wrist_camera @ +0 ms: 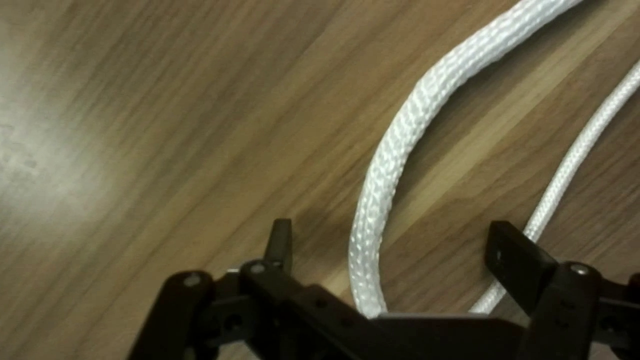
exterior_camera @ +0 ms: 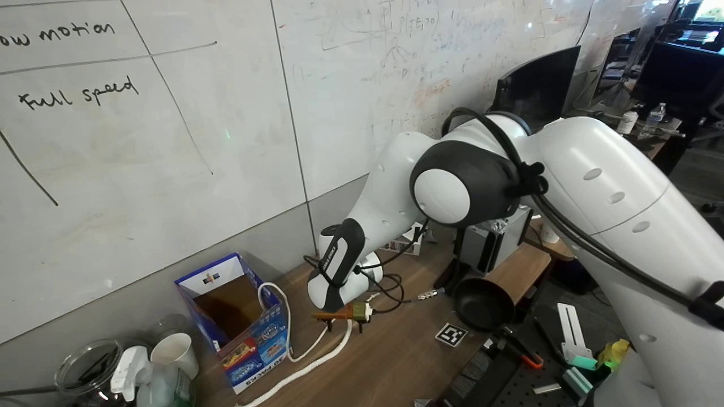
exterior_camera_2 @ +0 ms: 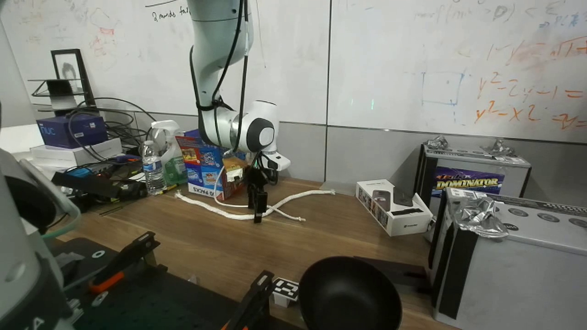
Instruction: Put the string in the blue box
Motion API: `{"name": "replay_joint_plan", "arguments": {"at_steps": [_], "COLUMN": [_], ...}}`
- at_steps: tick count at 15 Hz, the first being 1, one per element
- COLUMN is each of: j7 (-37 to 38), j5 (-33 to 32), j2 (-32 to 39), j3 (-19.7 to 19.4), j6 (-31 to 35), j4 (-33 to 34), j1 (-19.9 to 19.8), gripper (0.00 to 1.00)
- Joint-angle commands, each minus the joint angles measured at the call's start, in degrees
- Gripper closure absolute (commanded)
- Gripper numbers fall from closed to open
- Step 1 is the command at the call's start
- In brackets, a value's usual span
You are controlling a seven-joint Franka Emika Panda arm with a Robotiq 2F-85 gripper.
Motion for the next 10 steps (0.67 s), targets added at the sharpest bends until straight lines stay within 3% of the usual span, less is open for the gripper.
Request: {"name": "replay_joint_plan", "arguments": {"at_steps": [1, 10], "j7": [-4.36, -7.94], "j5": [2.95, 5.34], "j2": [-1.19, -0.93], "j3": [1.78, 1.52], "j6": [1.50, 1.51], "j4": [-1.36, -1.34], "j1": [-1.68, -1.77], "gripper": [0.00, 0.00]}}
